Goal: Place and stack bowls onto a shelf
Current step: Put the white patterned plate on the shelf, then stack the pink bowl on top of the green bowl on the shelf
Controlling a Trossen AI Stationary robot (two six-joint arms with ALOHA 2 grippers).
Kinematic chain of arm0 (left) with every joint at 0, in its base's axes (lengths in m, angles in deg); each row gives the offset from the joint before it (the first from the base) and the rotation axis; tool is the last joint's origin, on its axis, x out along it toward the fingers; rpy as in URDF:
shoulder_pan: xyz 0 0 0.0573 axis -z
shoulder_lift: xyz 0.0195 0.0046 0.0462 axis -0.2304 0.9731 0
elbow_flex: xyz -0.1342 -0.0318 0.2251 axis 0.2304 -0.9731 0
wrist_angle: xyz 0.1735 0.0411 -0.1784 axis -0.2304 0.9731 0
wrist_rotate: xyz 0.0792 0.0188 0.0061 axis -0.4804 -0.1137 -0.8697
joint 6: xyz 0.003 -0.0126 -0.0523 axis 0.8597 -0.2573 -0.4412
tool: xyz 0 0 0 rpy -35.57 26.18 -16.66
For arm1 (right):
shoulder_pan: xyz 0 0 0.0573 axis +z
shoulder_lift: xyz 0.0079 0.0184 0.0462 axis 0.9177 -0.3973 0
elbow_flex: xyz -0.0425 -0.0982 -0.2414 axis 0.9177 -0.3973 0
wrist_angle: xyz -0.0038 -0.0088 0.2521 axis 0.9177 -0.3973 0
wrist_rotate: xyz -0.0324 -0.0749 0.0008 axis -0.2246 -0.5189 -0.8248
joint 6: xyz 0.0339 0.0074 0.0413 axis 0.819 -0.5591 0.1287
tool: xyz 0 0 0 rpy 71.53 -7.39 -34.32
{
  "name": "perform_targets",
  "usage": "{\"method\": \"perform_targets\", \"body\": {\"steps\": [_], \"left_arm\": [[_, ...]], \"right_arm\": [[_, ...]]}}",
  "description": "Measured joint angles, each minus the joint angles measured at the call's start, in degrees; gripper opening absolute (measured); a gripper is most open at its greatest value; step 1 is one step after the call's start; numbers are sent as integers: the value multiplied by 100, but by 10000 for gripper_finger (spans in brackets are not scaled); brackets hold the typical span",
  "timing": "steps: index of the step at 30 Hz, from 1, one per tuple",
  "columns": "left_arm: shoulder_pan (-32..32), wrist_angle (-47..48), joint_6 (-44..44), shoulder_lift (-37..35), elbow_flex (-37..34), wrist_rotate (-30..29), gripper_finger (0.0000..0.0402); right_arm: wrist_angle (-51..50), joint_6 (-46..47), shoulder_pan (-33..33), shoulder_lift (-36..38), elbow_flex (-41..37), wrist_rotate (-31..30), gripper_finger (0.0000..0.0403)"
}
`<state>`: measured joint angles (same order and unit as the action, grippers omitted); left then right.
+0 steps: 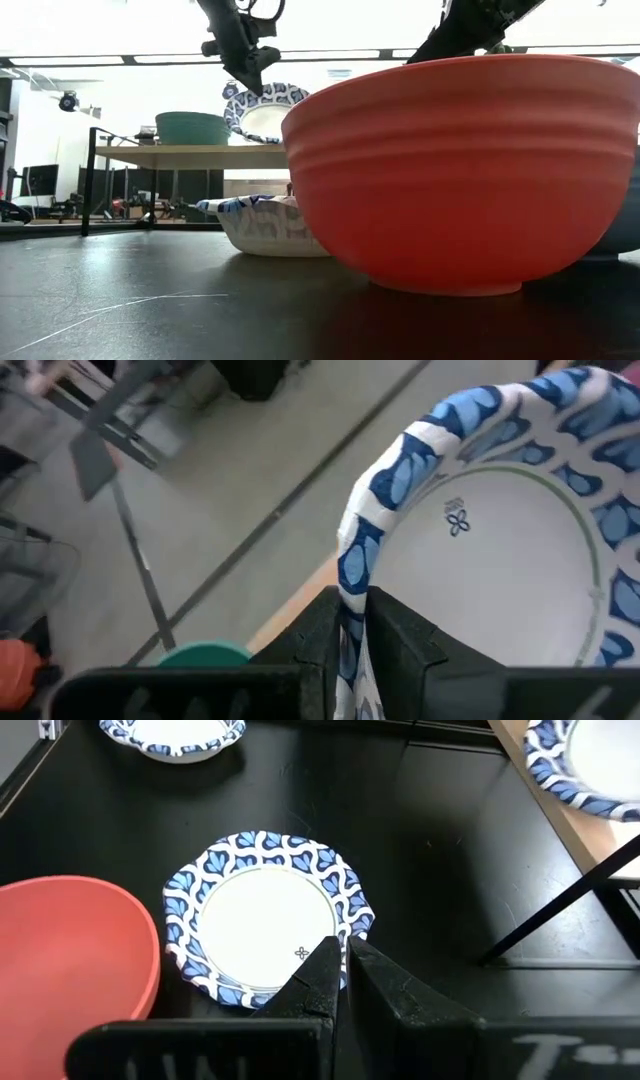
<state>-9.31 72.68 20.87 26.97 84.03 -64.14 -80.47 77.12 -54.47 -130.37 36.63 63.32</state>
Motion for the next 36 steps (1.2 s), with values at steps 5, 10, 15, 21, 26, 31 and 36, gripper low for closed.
{"method": "perform_targets", "body": {"steps": [5,10,15,21,26,31,36], "left_arm": [[-76,-181,137,9,0,-269,54],[-155,-194,147,9,0,-295,73],[-189,-338,146,2,1,-295,88],[-83,-201,335,-1,-77,1187,90],[107,97,273,12,-185,2050,82],[427,787,427,10,-195,2057,72],[685,1089,180,31,-277,2050,65]], "right_arm": [[13,118,0,0,0,0,13],[22,169,0,0,0,-2,13],[35,170,0,0,0,-2,13],[34,392,2,0,0,-2,13],[31,463,2,0,0,-2,13],[31,543,2,0,0,-2,13],[41,558,2,0,0,-4,13]]}}
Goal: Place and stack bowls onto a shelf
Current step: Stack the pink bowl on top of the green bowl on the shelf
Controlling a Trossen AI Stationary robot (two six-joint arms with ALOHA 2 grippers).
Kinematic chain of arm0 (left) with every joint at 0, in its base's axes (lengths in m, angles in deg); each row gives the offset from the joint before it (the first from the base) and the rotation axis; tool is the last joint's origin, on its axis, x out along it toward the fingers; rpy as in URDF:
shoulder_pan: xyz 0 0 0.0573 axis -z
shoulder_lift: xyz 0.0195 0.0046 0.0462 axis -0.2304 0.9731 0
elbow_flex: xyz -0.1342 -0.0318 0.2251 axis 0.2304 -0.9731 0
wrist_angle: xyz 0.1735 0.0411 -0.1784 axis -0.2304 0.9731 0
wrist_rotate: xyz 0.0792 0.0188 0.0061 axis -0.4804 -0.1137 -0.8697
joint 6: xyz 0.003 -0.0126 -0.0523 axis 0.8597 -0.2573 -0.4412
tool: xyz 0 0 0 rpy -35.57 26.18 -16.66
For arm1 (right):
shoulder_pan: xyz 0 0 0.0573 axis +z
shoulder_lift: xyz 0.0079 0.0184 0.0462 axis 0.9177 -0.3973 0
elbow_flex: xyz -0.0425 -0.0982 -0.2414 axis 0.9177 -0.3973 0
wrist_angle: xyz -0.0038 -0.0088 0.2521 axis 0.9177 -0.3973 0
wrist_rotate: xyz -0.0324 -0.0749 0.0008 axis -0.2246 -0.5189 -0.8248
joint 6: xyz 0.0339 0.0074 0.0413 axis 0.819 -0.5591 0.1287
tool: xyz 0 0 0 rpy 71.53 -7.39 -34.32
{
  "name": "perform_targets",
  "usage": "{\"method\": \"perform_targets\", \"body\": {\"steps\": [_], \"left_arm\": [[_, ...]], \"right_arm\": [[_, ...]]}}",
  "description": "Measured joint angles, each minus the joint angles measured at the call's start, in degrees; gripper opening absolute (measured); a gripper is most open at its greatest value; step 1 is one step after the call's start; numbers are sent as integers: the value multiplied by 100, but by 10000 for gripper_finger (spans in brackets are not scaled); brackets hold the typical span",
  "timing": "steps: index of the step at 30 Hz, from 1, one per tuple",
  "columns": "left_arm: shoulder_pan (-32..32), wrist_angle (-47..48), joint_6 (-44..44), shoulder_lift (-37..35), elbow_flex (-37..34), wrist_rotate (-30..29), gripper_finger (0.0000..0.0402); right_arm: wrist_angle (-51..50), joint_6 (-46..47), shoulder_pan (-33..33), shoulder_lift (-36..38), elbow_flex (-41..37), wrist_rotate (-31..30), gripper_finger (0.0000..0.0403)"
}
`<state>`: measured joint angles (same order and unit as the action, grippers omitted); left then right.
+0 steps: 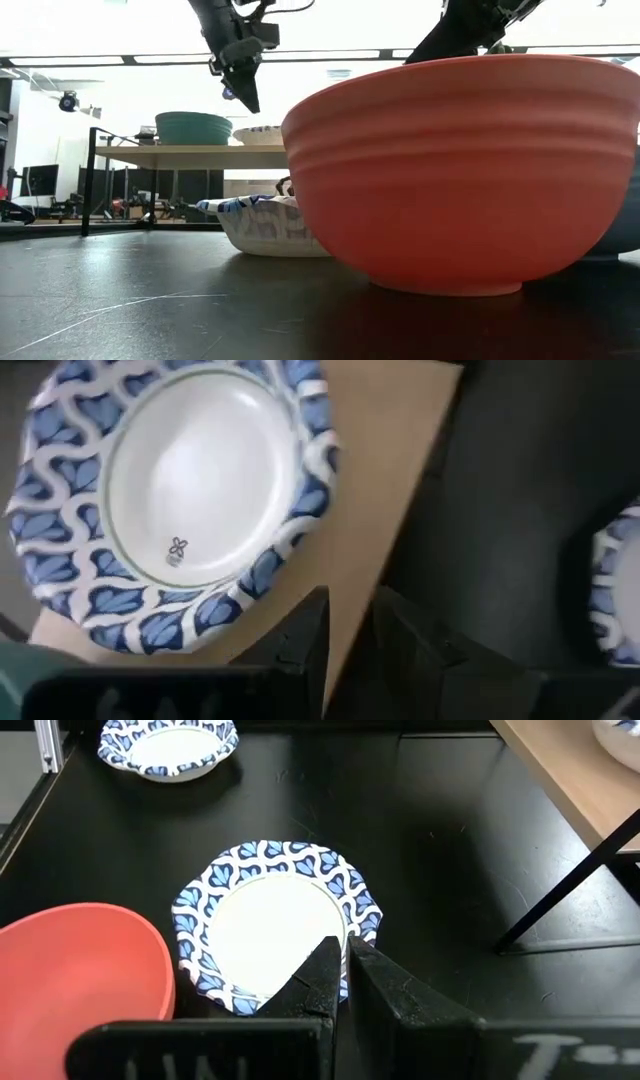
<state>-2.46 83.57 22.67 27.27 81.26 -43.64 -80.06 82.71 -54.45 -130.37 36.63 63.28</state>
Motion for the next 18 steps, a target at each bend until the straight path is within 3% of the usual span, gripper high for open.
{"method": "perform_targets", "body": {"steps": [5,11,18], "left_arm": [[641,-345,-175,-316,-440,13,59],[1549,-1362,-188,-1071,-1571,9,58],[2388,-2620,104,-1782,-2748,11,58]], "right_arm": [[6,248,0,0,0,0,13],[-36,545,24,0,-47,-21,13],[-10,1009,22,0,-48,-577,13]]}}
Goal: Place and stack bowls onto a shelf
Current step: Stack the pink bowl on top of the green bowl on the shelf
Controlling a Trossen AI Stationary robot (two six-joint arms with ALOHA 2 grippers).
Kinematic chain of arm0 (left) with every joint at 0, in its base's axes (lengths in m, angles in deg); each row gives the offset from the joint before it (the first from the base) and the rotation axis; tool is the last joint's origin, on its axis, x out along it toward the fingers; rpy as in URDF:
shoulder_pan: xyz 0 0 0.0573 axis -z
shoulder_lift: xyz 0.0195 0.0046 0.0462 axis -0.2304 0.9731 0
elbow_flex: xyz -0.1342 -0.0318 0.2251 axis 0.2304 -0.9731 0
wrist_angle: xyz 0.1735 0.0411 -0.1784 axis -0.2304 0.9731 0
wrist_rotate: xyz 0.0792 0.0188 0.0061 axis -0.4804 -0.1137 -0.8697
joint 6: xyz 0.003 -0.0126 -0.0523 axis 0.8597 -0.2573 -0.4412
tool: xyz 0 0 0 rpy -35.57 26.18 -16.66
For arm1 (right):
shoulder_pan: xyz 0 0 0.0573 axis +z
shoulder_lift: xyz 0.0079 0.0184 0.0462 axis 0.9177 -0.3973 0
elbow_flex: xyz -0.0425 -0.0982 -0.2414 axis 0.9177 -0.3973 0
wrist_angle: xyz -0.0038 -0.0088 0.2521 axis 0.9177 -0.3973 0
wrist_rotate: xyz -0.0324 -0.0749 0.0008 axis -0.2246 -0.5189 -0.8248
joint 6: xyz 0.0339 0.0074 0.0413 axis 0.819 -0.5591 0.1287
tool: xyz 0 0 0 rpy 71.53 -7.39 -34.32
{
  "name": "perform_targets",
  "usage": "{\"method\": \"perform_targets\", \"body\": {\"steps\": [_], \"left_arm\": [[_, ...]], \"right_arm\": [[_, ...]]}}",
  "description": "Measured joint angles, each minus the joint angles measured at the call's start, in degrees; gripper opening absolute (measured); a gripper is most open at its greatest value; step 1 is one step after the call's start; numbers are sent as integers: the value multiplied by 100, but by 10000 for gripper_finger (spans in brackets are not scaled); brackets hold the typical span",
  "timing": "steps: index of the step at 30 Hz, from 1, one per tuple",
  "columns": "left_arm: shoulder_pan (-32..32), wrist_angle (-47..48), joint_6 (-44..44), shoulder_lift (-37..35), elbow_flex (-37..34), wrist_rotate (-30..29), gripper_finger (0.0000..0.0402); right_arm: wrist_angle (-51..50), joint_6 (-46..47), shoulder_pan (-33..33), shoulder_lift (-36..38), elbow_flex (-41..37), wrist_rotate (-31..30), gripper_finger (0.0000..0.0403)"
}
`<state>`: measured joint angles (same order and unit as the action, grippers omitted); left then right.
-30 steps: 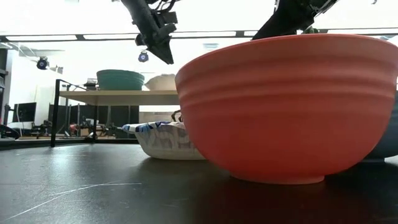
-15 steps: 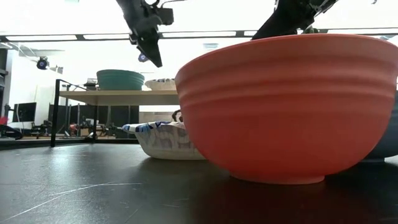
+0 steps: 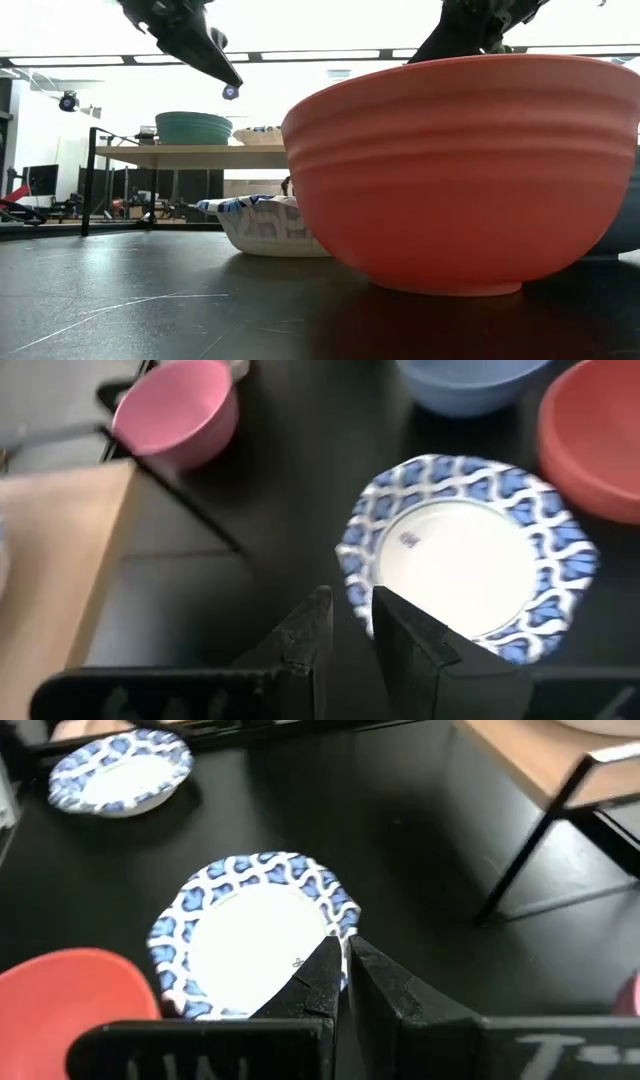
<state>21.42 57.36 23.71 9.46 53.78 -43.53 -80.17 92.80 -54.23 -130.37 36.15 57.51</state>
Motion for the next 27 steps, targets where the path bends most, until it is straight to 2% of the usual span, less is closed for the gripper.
{"method": "perform_targets", "body": {"steps": [7,18,21,27], "left_arm": [[53,-461,202,-465,-527,-146,58],[51,-294,198,-703,-553,-311,58],[51,-214,164,-693,-555,-313,58],[51,-106,160,-702,-555,-315,58]], "right_arm": [[258,167,0,-237,0,-32,13],[223,461,-308,-354,5,-19,13],[-81,664,-468,-343,144,-11,13],[-1417,1121,-747,-523,780,-16,13]]}}
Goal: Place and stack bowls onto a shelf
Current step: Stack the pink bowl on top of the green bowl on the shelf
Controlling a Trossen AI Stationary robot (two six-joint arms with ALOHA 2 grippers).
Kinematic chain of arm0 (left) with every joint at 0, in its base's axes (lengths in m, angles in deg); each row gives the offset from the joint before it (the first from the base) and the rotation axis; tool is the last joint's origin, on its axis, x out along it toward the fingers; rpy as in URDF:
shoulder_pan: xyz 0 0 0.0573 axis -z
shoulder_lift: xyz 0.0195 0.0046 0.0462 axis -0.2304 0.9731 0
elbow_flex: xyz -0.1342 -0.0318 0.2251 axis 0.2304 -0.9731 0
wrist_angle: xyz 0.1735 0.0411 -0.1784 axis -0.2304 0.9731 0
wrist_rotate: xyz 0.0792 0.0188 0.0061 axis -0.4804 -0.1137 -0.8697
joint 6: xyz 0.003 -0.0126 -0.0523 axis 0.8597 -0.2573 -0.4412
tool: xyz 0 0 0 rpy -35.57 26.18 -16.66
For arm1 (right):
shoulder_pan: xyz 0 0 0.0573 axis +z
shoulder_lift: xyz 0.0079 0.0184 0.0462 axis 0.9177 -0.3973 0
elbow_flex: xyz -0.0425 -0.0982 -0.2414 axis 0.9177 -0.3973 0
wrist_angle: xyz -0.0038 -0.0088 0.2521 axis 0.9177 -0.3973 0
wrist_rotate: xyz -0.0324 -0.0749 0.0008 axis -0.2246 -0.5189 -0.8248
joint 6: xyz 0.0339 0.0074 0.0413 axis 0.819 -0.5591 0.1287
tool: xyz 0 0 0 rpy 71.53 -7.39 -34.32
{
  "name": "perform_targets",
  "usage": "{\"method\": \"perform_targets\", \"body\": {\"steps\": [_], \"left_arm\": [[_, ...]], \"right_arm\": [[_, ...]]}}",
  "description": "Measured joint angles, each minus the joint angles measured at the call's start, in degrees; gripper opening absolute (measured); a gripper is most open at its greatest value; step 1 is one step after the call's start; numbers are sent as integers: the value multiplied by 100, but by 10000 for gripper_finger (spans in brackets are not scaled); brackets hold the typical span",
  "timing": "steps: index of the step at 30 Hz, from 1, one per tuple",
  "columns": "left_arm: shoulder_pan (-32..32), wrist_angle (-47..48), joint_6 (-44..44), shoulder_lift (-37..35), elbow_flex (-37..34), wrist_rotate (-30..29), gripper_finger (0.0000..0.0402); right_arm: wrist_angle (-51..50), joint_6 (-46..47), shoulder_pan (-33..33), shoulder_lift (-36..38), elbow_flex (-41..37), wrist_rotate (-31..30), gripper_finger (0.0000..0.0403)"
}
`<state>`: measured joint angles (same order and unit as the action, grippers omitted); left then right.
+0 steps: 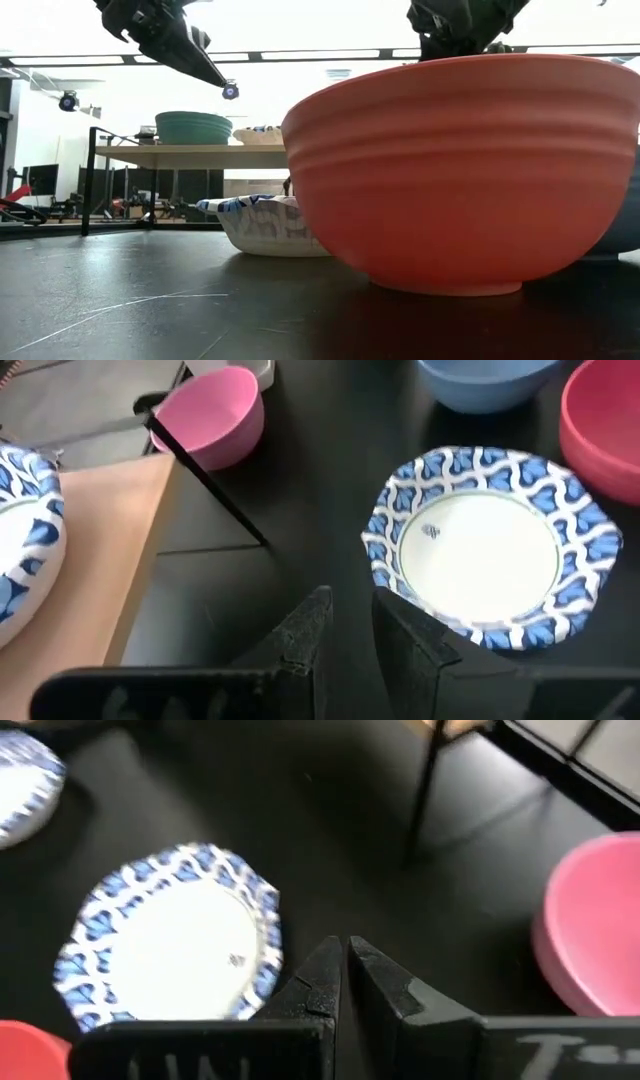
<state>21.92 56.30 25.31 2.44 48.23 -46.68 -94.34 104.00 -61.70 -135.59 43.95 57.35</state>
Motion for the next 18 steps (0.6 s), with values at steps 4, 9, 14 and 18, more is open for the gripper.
{"method": "perform_targets", "body": {"steps": [4,9,14,18], "left_arm": [[0,163,-55,-26,-2,-16,58],[0,344,-118,-36,-11,-42,58],[0,349,-156,-32,-11,-44,58],[0,355,-156,-32,-11,-44,58]], "right_arm": [[-1178,318,-140,-225,533,21,13],[-2286,530,-303,-623,1144,0,13],[-2637,381,-382,-999,1478,16,13],[-2665,114,-389,-1222,1665,44,13]]}}
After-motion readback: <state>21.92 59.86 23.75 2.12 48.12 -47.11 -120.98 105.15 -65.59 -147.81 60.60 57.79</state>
